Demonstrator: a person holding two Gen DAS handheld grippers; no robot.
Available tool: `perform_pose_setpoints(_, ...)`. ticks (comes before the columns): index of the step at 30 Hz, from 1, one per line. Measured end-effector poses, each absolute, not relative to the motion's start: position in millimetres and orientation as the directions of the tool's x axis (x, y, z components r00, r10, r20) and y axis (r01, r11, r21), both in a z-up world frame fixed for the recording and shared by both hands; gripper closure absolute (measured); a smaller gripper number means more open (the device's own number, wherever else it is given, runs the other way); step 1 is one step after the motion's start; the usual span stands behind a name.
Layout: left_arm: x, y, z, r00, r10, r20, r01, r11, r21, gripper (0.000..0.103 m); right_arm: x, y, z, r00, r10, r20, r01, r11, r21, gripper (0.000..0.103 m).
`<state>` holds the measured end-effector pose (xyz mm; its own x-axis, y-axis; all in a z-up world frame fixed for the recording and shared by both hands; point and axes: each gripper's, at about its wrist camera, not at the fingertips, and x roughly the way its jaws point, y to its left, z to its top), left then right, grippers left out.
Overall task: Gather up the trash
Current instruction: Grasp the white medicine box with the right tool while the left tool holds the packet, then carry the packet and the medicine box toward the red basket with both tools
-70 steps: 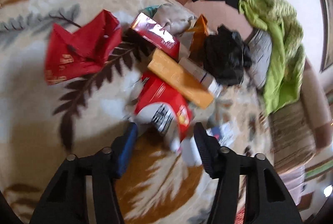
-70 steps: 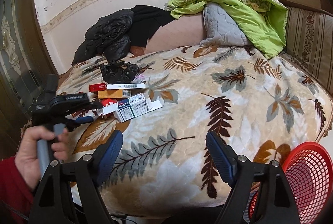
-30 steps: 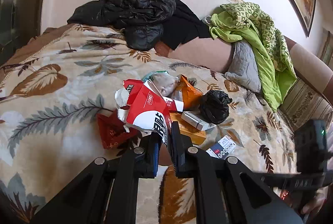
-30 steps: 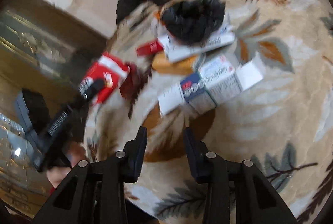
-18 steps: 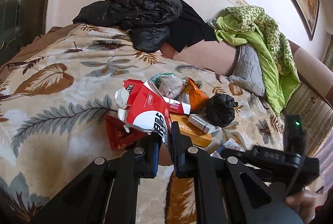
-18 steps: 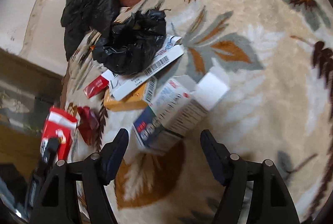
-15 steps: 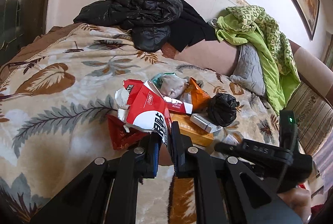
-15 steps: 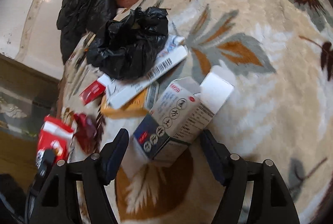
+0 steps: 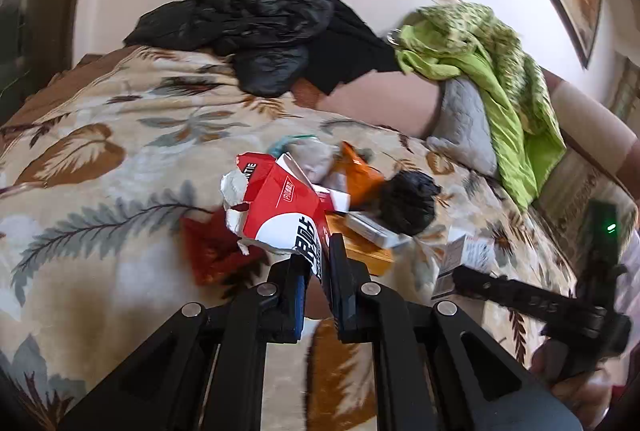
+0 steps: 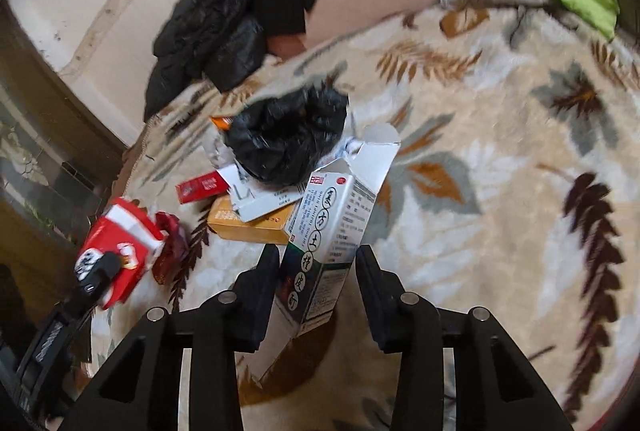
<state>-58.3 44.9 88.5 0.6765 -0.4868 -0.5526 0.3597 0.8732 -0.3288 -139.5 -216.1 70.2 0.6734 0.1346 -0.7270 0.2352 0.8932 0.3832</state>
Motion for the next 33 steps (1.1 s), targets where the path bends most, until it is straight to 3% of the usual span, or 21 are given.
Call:
perform_pose_setpoints(6,-74.4,21.4,90.4,0.673,-0.503,-0.542,0.440,0.862,-0.253,0.093,-177.0,-211.5,89.4,0.727,0.081,-0.682,0.161,0.945,0.284,0.061)
perform_pose_setpoints(33,-79.2,-0.1,82.9,0.644,-0.517,-0.564,0.488,0.845,-0.218,0.093,-180.8,-212.6,82.5,0.732,0.108,-0.672,0.141,0.942,0.305,0.061)
